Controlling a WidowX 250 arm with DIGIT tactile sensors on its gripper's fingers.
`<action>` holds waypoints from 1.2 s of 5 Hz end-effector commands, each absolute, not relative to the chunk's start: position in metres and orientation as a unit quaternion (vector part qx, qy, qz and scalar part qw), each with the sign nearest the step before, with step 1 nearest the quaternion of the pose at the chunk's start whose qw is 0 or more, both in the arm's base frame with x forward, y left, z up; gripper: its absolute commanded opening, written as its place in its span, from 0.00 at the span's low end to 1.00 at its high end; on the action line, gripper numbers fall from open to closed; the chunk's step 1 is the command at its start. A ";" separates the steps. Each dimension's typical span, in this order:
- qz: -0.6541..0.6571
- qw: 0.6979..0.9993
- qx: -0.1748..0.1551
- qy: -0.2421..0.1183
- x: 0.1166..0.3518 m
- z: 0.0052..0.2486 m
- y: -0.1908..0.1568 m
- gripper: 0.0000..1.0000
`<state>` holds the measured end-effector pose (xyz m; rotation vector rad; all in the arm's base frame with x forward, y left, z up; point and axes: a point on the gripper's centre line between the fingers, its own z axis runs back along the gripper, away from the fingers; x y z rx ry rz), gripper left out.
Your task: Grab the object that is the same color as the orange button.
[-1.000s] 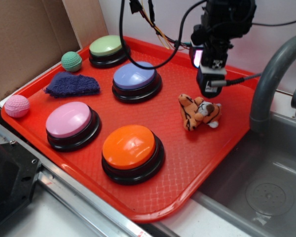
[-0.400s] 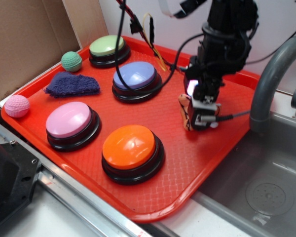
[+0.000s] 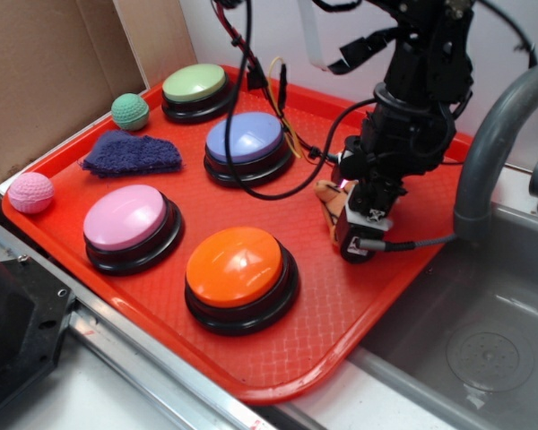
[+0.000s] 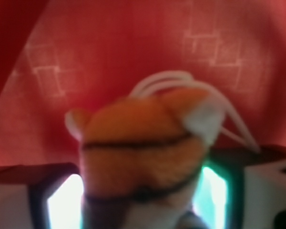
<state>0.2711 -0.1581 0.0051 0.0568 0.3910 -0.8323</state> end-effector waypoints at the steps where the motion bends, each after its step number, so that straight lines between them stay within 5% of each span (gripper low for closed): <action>1: -0.385 0.911 -0.007 0.145 0.250 0.049 -0.149 0.00; 2: -0.242 0.959 0.102 0.109 0.200 0.096 -0.114 0.00; 3: -0.128 0.989 0.015 0.076 0.170 0.139 -0.068 0.00; 4: -0.064 0.998 0.011 0.018 0.147 0.183 -0.031 0.00; 6: -0.080 0.996 0.019 -0.028 0.143 0.280 -0.022 0.00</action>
